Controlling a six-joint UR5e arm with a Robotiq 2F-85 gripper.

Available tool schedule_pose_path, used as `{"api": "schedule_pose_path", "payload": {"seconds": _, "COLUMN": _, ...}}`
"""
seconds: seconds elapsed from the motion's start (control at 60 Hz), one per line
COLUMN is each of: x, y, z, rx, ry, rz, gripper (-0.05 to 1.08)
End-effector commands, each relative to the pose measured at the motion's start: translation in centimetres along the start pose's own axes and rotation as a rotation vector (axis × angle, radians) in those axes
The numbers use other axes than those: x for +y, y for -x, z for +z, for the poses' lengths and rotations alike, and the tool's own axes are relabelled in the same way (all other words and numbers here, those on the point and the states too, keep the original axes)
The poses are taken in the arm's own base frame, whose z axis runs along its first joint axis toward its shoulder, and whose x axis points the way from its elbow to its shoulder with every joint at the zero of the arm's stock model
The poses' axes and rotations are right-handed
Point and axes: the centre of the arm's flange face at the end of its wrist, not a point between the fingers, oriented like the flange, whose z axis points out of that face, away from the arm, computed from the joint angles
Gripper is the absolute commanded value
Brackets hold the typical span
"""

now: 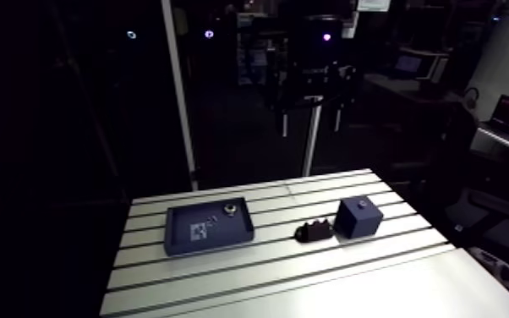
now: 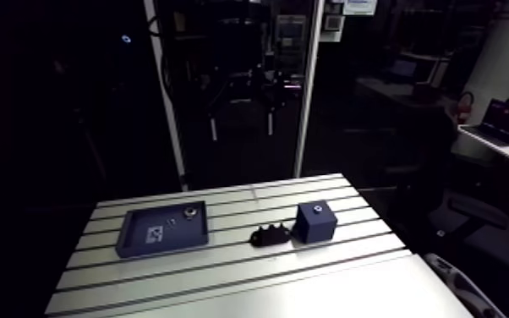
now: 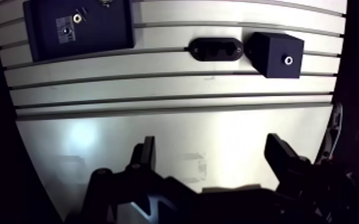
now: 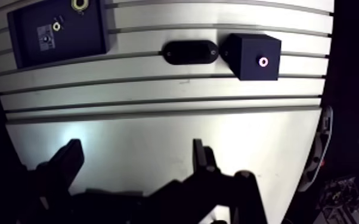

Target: Pick up the M10 bolt and insert it into the hole until fully seated.

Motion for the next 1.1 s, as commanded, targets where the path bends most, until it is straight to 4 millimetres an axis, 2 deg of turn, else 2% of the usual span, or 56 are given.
{"api": "schedule_pose_path", "payload": {"seconds": 0.017, "x": -1.6, "y": 0.9, "z": -2.4, "rx": 0.020, "ry": 0.008, "rz": -0.014, "gripper": 0.00}}
{"api": "schedule_pose_path", "payload": {"seconds": 0.25, "x": -1.3, "y": 0.1, "z": -1.4, "rx": 0.005, "ry": 0.016, "rz": -0.014, "gripper": 0.00}}
{"api": "schedule_pose_path", "payload": {"seconds": 0.433, "x": -1.3, "y": -0.2, "z": -2.4, "rx": 0.027, "ry": 0.014, "rz": -0.014, "gripper": 0.00}}
{"api": "schedule_pose_path", "payload": {"seconds": 0.6, "x": -1.3, "y": -0.3, "z": -4.4, "rx": 0.062, "ry": 0.011, "rz": -0.028, "gripper": 0.00}}
{"api": "schedule_pose_path", "payload": {"seconds": 0.7, "x": -1.2, "y": -0.3, "z": -4.9, "rx": 0.067, "ry": 0.010, "rz": -0.029, "gripper": 0.00}}
{"api": "schedule_pose_path", "payload": {"seconds": 1.1, "x": -1.3, "y": -0.7, "z": -4.3, "rx": 0.058, "ry": 0.007, "rz": -0.033, "gripper": 0.00}}
